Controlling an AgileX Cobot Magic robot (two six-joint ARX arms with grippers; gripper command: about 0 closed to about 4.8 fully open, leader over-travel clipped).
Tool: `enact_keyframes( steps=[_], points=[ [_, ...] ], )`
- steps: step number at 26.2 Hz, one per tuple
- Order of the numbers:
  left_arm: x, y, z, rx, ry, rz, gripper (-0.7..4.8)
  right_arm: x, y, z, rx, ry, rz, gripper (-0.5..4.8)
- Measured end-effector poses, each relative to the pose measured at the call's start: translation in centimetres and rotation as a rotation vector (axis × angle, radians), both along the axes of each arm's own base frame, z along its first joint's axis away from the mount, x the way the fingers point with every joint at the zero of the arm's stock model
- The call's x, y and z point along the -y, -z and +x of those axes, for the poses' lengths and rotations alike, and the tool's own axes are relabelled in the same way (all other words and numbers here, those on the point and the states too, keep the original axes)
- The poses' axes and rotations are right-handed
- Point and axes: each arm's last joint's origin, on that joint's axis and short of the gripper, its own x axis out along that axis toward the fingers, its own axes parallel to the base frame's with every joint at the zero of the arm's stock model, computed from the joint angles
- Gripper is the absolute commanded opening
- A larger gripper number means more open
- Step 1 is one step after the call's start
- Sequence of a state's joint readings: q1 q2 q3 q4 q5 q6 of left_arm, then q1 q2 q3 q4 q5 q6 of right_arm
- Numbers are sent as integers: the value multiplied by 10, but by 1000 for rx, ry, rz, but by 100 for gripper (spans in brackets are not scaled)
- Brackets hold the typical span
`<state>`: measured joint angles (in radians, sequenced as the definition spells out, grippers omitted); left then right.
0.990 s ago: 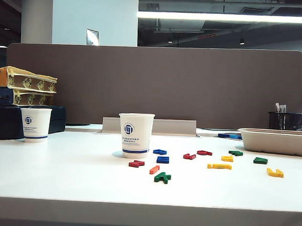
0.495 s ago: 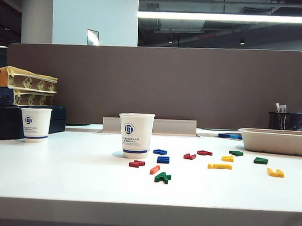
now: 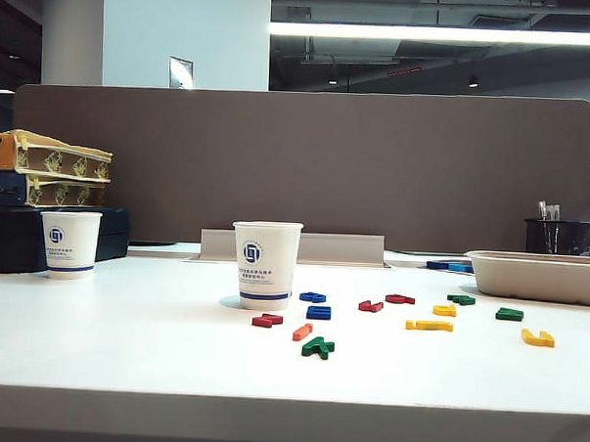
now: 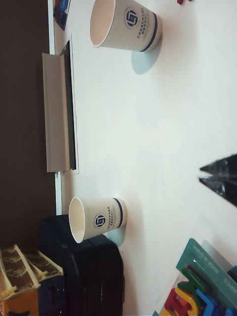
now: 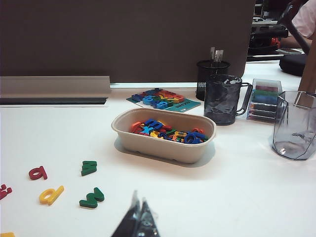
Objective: Pick up the letter "c" and put it in the paper cup.
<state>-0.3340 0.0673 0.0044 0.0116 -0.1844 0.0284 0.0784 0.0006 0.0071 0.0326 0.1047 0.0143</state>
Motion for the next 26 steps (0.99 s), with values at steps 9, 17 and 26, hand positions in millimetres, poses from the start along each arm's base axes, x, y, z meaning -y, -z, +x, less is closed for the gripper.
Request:
enact_keyframes(
  steps=[9, 17, 26],
  points=[
    [-1, 4, -2, -32, -1, 11, -6, 0, 0, 0, 0, 0, 0, -1],
    [-3, 5, -4, -38, -40, 16, -6, 0, 0, 0, 0, 0, 0, -1],
    [-11, 3, -2, -23, -130, 9, -6, 0, 0, 0, 0, 0, 0, -1]
  ],
)
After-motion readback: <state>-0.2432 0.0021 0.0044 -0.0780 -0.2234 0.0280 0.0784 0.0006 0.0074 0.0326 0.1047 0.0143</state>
